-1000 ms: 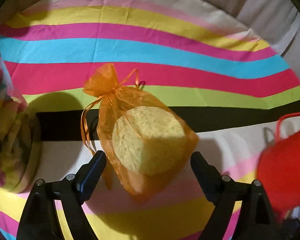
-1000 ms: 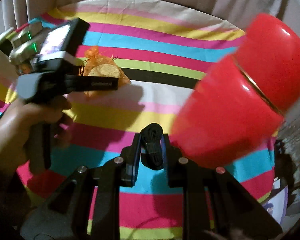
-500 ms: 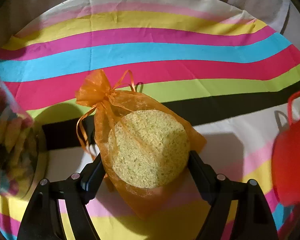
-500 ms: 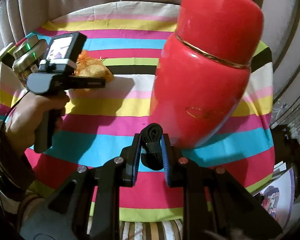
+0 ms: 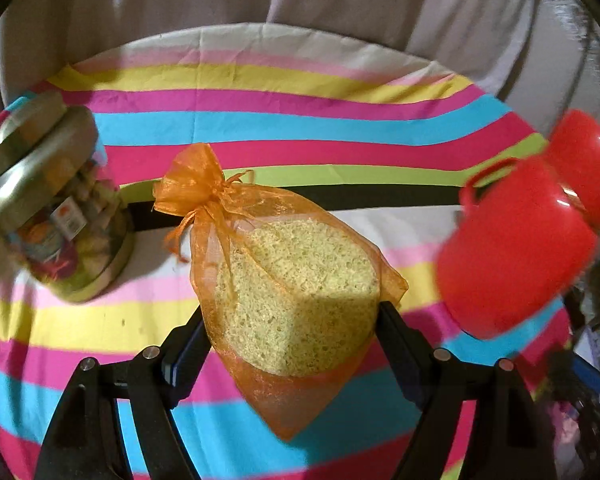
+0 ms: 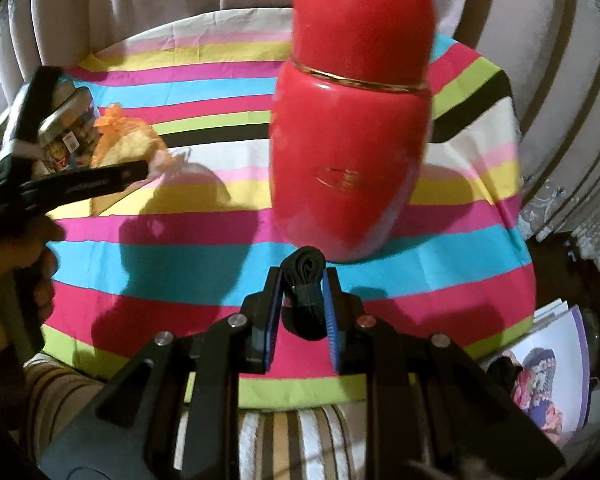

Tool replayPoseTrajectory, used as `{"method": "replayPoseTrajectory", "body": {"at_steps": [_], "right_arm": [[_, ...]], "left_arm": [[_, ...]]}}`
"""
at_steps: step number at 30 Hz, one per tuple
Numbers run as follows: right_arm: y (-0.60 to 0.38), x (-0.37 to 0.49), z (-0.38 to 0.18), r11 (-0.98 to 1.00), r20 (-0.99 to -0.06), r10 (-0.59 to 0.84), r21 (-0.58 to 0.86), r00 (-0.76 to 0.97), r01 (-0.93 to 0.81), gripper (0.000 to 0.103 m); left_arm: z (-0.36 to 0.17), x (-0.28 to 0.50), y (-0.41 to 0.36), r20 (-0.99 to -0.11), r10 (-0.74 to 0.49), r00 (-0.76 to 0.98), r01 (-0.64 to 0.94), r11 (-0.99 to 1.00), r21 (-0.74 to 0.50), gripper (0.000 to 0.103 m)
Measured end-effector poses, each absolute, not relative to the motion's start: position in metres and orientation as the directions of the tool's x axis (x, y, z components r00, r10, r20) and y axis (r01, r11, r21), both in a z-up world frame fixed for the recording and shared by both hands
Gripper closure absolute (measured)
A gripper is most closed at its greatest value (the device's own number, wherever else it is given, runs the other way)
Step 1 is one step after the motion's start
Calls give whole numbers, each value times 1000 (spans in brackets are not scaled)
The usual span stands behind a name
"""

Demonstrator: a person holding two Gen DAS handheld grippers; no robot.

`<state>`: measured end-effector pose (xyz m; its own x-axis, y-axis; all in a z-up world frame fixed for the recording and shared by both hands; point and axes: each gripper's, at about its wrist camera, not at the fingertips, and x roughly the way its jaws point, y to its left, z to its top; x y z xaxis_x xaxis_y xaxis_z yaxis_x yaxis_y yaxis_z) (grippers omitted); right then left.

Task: Organize soft objects
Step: 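Carry the orange mesh bag and black hair tie to the white box and release both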

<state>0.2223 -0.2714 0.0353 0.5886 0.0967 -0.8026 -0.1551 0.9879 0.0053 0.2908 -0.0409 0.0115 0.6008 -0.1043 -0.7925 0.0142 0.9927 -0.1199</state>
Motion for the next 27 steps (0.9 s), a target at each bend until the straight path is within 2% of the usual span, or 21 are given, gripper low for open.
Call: {"method": "replayPoseTrajectory", "body": {"at_steps": [13,21,27], "right_arm": [[-339,167,43,998,-797,18,-18,604,-54,79],[-413,125,51,994,-790,-104,-60,604,94,79],[-462,99,64,975,-765,-205,-107,611,194,78]], "left_arm": [[50,180,-132,-740,-320,592,209,947,-243,23],[57,141,-218,-724,-465,510,378,877,-297,23],[64,124,-276,-717,-525,457,460,830,-315,23]]}}
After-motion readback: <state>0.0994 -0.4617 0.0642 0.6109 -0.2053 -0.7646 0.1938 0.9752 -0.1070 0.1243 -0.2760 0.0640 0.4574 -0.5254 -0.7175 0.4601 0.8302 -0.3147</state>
